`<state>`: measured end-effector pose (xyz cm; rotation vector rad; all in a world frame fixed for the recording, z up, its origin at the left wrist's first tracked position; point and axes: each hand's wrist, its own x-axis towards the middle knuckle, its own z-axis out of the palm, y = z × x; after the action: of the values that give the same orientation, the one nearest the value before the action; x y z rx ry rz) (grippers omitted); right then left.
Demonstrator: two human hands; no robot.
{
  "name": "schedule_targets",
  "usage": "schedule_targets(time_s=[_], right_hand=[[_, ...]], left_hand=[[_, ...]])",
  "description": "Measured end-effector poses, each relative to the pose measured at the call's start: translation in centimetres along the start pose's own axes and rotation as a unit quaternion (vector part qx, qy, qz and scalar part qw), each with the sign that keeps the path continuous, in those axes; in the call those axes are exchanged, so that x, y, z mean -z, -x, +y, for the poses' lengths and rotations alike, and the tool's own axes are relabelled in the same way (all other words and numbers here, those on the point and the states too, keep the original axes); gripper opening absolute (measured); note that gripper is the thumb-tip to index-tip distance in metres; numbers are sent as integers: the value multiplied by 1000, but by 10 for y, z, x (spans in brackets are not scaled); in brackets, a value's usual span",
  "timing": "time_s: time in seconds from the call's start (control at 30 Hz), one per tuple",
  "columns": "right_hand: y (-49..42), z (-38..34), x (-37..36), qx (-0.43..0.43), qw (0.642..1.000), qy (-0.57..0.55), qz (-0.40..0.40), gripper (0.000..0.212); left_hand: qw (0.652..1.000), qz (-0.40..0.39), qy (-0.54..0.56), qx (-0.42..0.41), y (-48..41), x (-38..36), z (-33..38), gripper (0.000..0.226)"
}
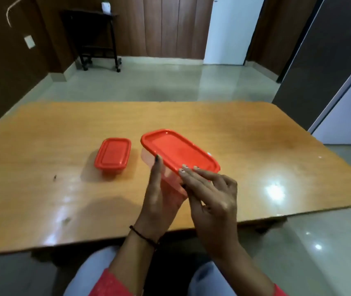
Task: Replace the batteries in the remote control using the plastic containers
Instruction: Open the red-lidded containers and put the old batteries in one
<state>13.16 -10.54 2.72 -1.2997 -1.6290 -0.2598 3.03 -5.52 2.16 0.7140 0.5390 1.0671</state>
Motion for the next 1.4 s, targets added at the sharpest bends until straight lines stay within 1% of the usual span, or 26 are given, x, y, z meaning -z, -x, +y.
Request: schedule_targets(time_s=[0.03, 0.1, 0.17, 0.23, 0.37, 0.43, 0.53, 0.63, 0.67, 0.77, 0.87, 0.9, 1.07, 1.17, 1.27, 1.33, 1.4], right_hand=[[7, -12, 4, 0, 1000, -16, -17, 31], [19, -33, 18, 26, 996, -47, -74, 29], [25, -40, 33, 49, 986, -80, -136, 33], [27, -37, 49, 58, 977, -94, -180, 37], [33, -30, 70, 68, 963, -129, -227, 35], [39, -34, 74, 100, 960, -127, -228, 34], [43, -48, 74, 151, 963, -101, -201, 29], [37, -62, 77, 160, 964, -116, -177, 25], [34, -65, 78, 155, 963, -130, -181, 25], [29, -68, 82, 135, 958, -142, -208, 29], [34, -66, 81, 125, 963, -130, -199, 41], [36, -65, 80, 120, 966, -130, -190, 41], [45, -58, 69, 65, 969, -173, -164, 29], [50, -51, 64, 49, 966, -193, -164, 28], [50, -44, 60, 7, 964, -216, -157, 24], [48, -41, 59, -10, 959, -234, -159, 22], [44, -41, 62, 1, 956, -234, -176, 27]], left_hand=[[1000, 12, 21, 13, 11, 0, 3, 58], [997, 21, 70, 24, 35, 5, 8, 58], [996, 19, 80, 41, 59, 10, 16, 71], [993, -3, 106, 57, 79, 18, 21, 84], [979, -70, 168, 89, 109, 33, 23, 91], [973, -87, 190, 99, 121, 35, 20, 92], [964, -103, 222, 103, 130, 31, 16, 100], [946, -130, 279, 102, 135, 22, 16, 105], [941, -138, 293, 101, 135, 19, 17, 106], [950, -98, 282, 96, 133, 20, 14, 106], [951, -80, 281, 104, 132, 21, 14, 106], [949, -77, 286, 107, 132, 20, 14, 105], [953, -45, 278, 108, 128, 20, 10, 104], [953, -35, 280, 115, 126, 22, 6, 107], [948, -23, 294, 118, 121, 20, -1, 109], [948, -17, 297, 111, 120, 17, -6, 106], [948, -17, 301, 101, 123, 13, -9, 100]])
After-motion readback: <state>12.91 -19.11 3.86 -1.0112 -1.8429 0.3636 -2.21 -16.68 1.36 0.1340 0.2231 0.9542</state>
